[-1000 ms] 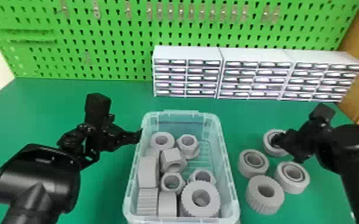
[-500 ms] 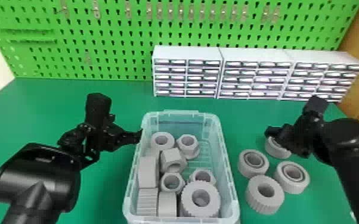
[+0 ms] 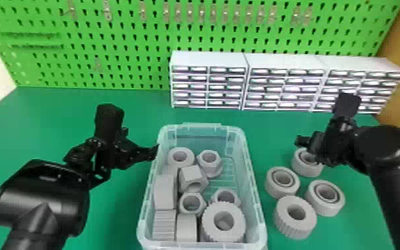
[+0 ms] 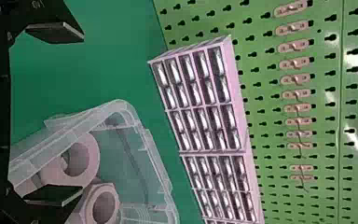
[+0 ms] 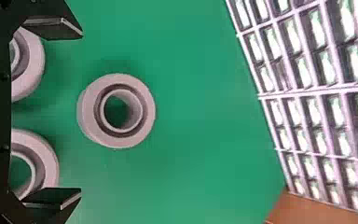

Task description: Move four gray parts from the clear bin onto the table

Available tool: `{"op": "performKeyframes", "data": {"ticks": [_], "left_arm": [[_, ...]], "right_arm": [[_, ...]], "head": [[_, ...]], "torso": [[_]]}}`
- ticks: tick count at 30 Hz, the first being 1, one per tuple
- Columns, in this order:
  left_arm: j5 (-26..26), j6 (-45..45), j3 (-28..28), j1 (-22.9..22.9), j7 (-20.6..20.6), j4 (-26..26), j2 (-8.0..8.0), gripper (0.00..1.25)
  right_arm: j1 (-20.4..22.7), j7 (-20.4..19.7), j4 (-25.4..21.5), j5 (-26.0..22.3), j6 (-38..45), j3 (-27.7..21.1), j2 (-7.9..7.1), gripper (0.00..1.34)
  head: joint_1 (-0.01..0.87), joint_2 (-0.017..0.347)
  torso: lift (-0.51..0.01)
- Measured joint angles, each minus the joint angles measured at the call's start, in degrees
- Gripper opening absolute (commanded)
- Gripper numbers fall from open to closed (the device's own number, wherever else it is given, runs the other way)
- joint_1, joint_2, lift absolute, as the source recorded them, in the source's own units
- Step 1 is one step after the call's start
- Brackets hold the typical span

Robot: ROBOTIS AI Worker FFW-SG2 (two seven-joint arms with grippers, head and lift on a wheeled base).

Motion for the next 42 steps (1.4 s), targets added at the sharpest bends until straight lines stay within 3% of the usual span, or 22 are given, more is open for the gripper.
{"op": "performKeyframes", "data": {"ticks": [19,22,25,29,33,36,39,42], "left_arm": [[-0.4,-0.8,3.2,0.5,0.0,0.0,-1.42,1.11],[0.1,-1.7,4.6,0.7,0.2,0.0,-1.95,1.11],[0.8,-3.2,6.0,0.9,0.7,-0.1,-2.46,1.11],[2.2,-6.6,8.1,1.2,1.6,-0.1,-3.39,1.11],[3.6,-10.6,9.4,1.2,3.7,-0.1,-4.31,1.11],[4.8,-13.4,9.9,1.2,5.5,-0.1,-4.7,1.12],[5.9,-15.9,10.1,1.2,7.3,-0.1,-4.86,1.12],[6.4,-17.4,10.0,1.1,7.9,-0.1,-4.89,1.12]], "right_arm": [[15.5,0.0,-26.6,4.5,8.6,-3.9,1.78,1.22],[16.8,0.1,-29.4,6.4,7.3,-3.1,1.23,1.22],[17.9,0.3,-31.4,8.3,4.6,-0.8,-0.33,1.22],[18.8,5.3,-32.4,11.7,-0.5,3.2,-3.07,1.22],[19.7,11.7,-32.4,18.0,-5.7,5.6,-3.66,1.22],[20.3,19.0,-32.0,24.7,-8.7,5.8,-2.24,1.22],[20.4,30.0,-30.6,33.5,-11.5,4.3,0.8,1.22],[19.8,34.6,-28.6,38.1,-14.2,3.3,2.18,1.22]], "head": [[0.686,0.026],[0.686,0.026],[0.686,0.026],[0.686,0.026],[0.686,0.026],[0.686,0.026],[0.686,0.026],[0.686,0.026]], "torso": [[-0.05],[-0.05],[-0.05],[-0.05],[-0.05],[-0.05],[-0.05],[-0.05]]}}
